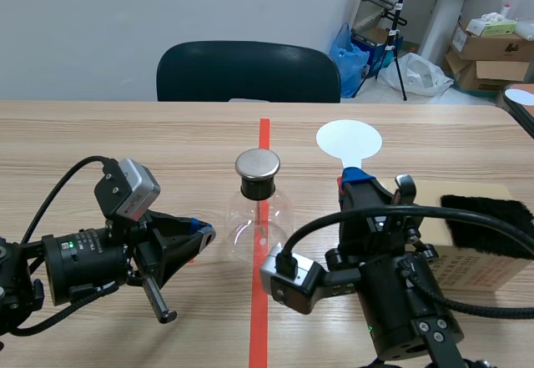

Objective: Do the electroscope experiment

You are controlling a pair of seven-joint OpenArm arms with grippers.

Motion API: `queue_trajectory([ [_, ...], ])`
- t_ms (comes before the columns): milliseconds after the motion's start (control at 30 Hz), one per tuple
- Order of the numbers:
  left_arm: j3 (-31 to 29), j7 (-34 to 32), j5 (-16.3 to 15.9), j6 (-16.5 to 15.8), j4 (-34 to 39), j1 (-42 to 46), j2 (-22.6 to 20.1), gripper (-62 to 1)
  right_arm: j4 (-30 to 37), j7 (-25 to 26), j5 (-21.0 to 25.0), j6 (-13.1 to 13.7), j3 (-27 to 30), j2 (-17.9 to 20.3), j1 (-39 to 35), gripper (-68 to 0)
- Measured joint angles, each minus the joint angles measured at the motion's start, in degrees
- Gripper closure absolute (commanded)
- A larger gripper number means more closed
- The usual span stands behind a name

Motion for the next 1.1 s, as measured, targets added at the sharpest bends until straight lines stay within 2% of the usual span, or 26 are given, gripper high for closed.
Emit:
queue_trajectory([
  [667, 0.00, 0.00, 0.00, 0.00, 0.00, 0.00, 0.00, -3.0, 0.00, 0.33, 0.02, 0.00, 0.00, 0.00, 0.00, -0.9],
  [900, 0.00, 0.00, 0.00, 0.00, 0.00, 0.00, 0.00, -3.0, 0.00, 6.38, 0.17, 0.00, 0.00, 0.00, 0.00, -0.9],
  [1100, 0.00, 0.00, 0.00, 0.00, 0.00, 0.00, 0.00, -3.0, 0.00, 14.08, 0.15, 0.00, 0.00, 0.00, 0.00, -0.9],
])
